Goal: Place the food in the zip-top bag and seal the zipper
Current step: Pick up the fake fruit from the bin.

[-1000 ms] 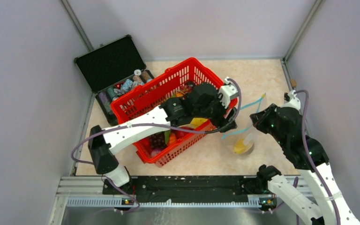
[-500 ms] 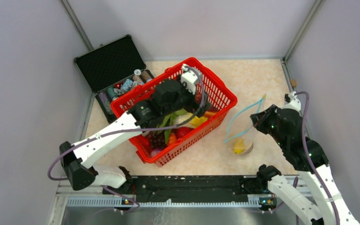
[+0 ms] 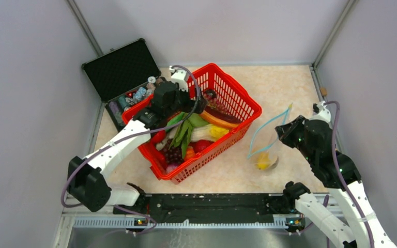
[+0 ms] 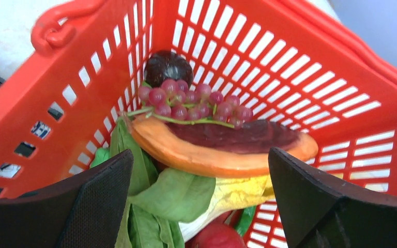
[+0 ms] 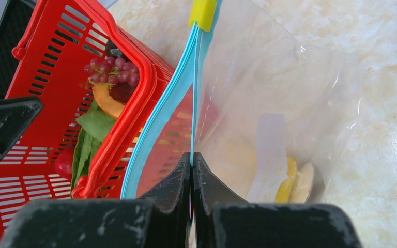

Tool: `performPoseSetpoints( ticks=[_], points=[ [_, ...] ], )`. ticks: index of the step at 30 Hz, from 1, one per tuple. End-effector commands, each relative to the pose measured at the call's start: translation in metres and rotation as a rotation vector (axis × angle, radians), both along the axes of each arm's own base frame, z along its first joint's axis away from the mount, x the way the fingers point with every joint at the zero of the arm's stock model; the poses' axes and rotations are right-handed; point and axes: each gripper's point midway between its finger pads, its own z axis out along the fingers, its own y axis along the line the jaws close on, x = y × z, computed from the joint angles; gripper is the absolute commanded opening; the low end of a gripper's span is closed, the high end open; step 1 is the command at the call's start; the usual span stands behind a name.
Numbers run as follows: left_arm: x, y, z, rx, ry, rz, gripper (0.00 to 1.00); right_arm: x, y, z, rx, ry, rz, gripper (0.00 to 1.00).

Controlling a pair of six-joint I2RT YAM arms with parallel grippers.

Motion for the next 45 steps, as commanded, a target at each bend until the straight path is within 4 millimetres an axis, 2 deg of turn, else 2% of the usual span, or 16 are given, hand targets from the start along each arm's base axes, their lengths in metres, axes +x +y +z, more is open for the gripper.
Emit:
performPoseSetpoints(
  ticks=[1, 12, 14, 21, 24, 29, 33, 36, 43, 45],
  points=[
    [0.023, -0.010, 0.024, -0.106, -0.062, 0.014, 0.99, 0.003, 0.003, 0.009, 0.009, -0.040, 0.009, 0.00],
    [0.086, -0.008, -0.015, -0.140, 0.013, 0.213, 0.94, 0.002, 0.001, 0.014, 0.006, -0.046, 0.006, 0.00],
    [0.093, -0.007, -0.024, -0.141, 0.036, 0.245, 0.94, 0.002, 0.001, 0.015, 0.000, -0.046, 0.006, 0.00],
    [0.102, -0.023, -0.043, -0.142, 0.072, 0.202, 0.91, 0.001, -0.002, 0.016, -0.010, -0.046, -0.002, 0.00],
    [0.103, -0.027, -0.055, -0.100, 0.096, 0.170, 0.90, 0.001, -0.002, 0.015, -0.010, -0.045, 0.002, 0.00],
    [0.088, -0.036, -0.080, -0.013, 0.124, 0.038, 0.87, 0.000, -0.003, 0.015, -0.016, -0.043, 0.000, 0.00],
    [0.079, -0.027, -0.103, 0.085, 0.168, 0.016, 0.85, 0.001, -0.003, 0.016, -0.014, -0.046, -0.001, 0.00],
    [0.076, -0.026, -0.109, 0.125, 0.176, -0.002, 0.84, 0.001, -0.001, 0.016, -0.011, -0.046, 0.006, 0.00],
    [0.073, -0.032, -0.105, 0.130, 0.134, -0.011, 0.79, 0.001, -0.001, 0.013, -0.005, -0.040, 0.005, 0.00],
    [0.073, -0.036, -0.103, 0.122, 0.127, -0.012, 0.73, 0.000, -0.001, 0.013, -0.005, -0.041, 0.006, 0.00]
  ],
)
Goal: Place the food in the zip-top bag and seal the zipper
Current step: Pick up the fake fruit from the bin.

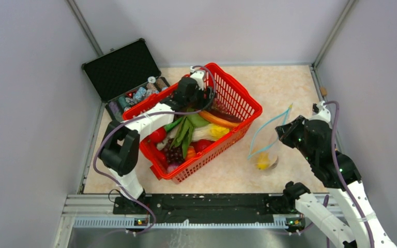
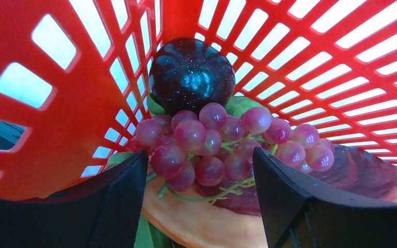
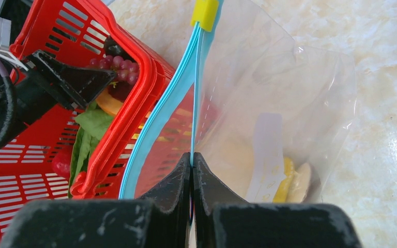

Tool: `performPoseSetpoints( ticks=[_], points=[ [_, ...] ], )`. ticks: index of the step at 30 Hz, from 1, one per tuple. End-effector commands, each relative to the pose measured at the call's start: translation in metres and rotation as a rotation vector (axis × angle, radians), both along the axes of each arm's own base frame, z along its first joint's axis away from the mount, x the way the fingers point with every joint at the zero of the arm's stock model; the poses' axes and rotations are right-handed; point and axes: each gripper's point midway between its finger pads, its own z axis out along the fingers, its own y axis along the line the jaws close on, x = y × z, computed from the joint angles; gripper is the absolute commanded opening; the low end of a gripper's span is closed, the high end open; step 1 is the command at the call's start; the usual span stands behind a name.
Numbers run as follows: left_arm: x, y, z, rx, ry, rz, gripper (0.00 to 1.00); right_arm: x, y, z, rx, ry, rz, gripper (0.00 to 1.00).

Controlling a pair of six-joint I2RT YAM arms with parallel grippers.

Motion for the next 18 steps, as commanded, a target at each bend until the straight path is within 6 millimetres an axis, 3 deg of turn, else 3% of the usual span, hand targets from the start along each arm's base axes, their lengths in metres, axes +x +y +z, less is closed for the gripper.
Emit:
performPoseSetpoints(
  ticks=[1, 5, 8, 13, 17, 18],
  points=[
    [-0.002, -0.006, -0.003, -0.004, -0.011, -0.013, 0.72, 0.001, 0.000, 0.014, 0.005, -0.042, 0.001, 0.00],
    [0.003, -0.008, 0.005, -0.035, -0.052, 0.009, 0.62, -0.001, -0.003, 0.014, -0.001, -0.041, -0.009, 0.00],
    [0.001, -0.012, 0.012, -0.054, -0.063, -0.005, 0.42, -0.001, -0.004, 0.014, -0.002, -0.041, -0.013, 0.00],
    [-0.007, -0.013, 0.030, -0.095, -0.106, -0.040, 0.25, -0.002, -0.005, 0.014, -0.004, -0.042, -0.014, 0.00],
    [-0.015, -0.016, 0.043, -0.122, -0.129, -0.076, 0.00, -0.002, -0.005, 0.013, -0.003, -0.043, -0.015, 0.00],
    [-0.016, -0.015, 0.049, -0.130, -0.137, -0.080, 0.00, -0.002, -0.005, 0.014, -0.003, -0.043, -0.014, 0.00]
  ],
)
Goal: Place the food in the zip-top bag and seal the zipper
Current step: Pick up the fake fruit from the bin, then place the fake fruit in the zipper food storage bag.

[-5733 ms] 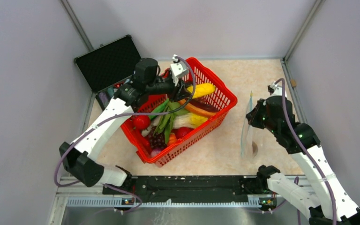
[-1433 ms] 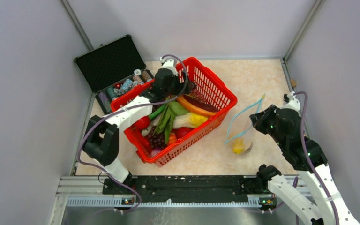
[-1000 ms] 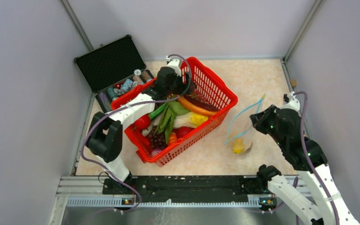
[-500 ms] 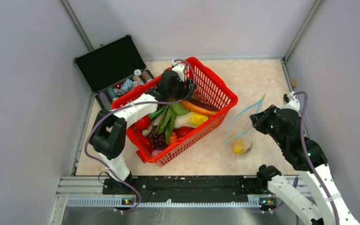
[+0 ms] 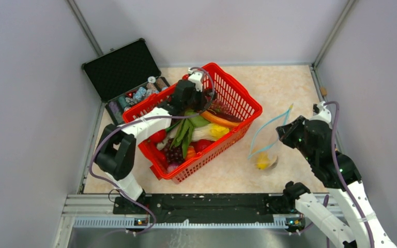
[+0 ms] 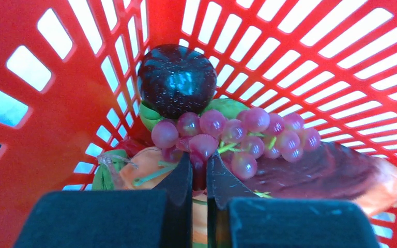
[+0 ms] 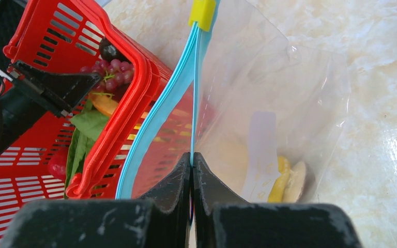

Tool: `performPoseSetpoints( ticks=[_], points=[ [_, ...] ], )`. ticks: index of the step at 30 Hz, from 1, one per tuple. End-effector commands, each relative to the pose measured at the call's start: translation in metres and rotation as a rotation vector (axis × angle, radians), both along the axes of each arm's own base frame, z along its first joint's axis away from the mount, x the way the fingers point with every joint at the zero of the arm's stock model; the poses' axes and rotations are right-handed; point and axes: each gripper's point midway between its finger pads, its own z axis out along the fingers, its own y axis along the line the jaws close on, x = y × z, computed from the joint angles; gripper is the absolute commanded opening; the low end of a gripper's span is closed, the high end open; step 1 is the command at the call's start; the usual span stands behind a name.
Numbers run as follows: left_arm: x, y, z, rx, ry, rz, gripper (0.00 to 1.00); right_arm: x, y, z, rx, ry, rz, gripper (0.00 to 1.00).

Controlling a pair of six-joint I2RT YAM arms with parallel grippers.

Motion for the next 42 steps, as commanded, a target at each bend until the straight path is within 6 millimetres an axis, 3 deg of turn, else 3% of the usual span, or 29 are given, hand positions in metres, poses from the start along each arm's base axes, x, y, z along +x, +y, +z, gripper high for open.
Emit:
performPoseSetpoints(
  ticks=[1, 15, 24, 42],
  points=[
    [-0.012, -0.010, 0.045, -0.088, -0.091, -0.067, 0.00, -0.001, -0.002, 0.016, 0.007, -0.051, -0.002, 0.00],
    [-0.034, 0.007, 0.131, -0.148, -0.282, -0.081, 0.00, -0.002, -0.003, 0.016, 0.009, -0.051, -0.007, 0.00],
    [-0.071, 0.015, 0.189, -0.236, -0.367, -0.148, 0.00, 0.000, -0.001, 0.017, 0.021, -0.058, -0.006, 0.00],
    [-0.169, -0.034, 0.248, -0.395, -0.412, -0.393, 0.00, 0.007, 0.009, 0.015, 0.049, -0.050, 0.017, 0.00]
  ],
)
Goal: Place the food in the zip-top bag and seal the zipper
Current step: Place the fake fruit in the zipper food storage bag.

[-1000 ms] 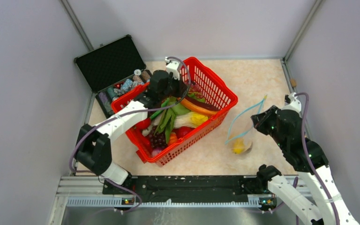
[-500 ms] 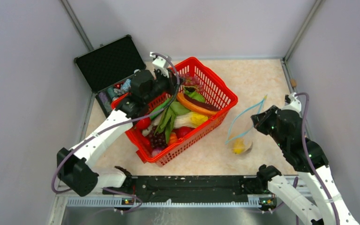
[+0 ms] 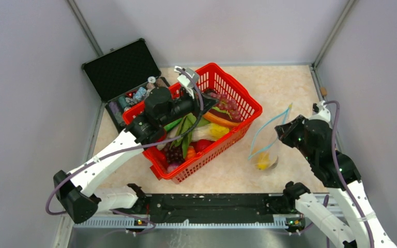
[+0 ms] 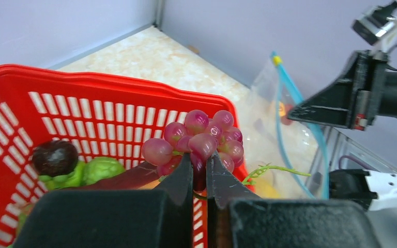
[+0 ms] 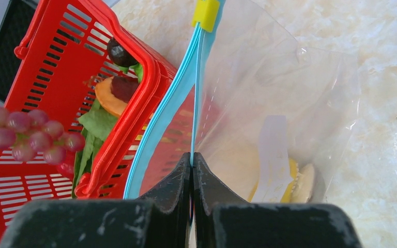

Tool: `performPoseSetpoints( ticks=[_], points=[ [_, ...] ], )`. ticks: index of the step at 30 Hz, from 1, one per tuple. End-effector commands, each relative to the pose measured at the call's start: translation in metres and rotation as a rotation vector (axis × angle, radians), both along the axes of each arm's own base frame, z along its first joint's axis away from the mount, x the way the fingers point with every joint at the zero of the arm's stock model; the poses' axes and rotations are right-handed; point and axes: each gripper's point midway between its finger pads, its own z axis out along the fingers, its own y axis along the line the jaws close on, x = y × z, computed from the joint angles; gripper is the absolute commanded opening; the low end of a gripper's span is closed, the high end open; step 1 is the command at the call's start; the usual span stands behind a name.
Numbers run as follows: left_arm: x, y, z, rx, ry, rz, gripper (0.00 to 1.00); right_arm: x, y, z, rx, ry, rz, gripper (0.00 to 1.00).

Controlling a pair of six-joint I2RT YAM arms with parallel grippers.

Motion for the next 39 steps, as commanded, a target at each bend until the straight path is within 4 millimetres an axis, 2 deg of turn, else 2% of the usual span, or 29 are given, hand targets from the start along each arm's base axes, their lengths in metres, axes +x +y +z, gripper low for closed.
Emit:
performPoseSetpoints(
  ticks=[1, 6, 13, 22, 24, 31, 34, 39],
  points=[
    [-0.028, -0.012, 0.046, -0.113, -0.074, -0.050, 0.00, 0.005, 0.005, 0.011, 0.027, -0.041, 0.007, 0.00],
    [-0.048, -0.029, 0.059, -0.198, -0.076, -0.105, 0.00, 0.005, 0.006, 0.010, 0.030, -0.038, 0.007, 0.00],
    [-0.067, -0.047, 0.072, -0.274, -0.085, -0.160, 0.00, 0.005, 0.005, 0.009, 0.032, -0.035, 0.003, 0.00],
    [-0.070, -0.095, 0.036, -0.210, -0.030, -0.195, 0.00, 0.006, 0.007, 0.015, 0.043, -0.049, 0.009, 0.00],
    [-0.064, -0.103, 0.025, -0.161, -0.029, -0.152, 0.00, 0.006, 0.007, 0.016, 0.044, -0.051, 0.010, 0.00],
    [-0.051, -0.117, -0.001, -0.003, -0.083, -0.014, 0.00, 0.002, 0.010, 0.028, 0.067, -0.074, 0.029, 0.00],
    [-0.048, -0.122, -0.001, 0.005, -0.094, 0.004, 0.00, 0.001, 0.011, 0.034, 0.082, -0.087, 0.038, 0.00],
    [-0.057, -0.139, 0.010, 0.020, -0.134, -0.003, 0.00, 0.001, 0.013, 0.034, 0.093, -0.084, 0.040, 0.00]
  ],
)
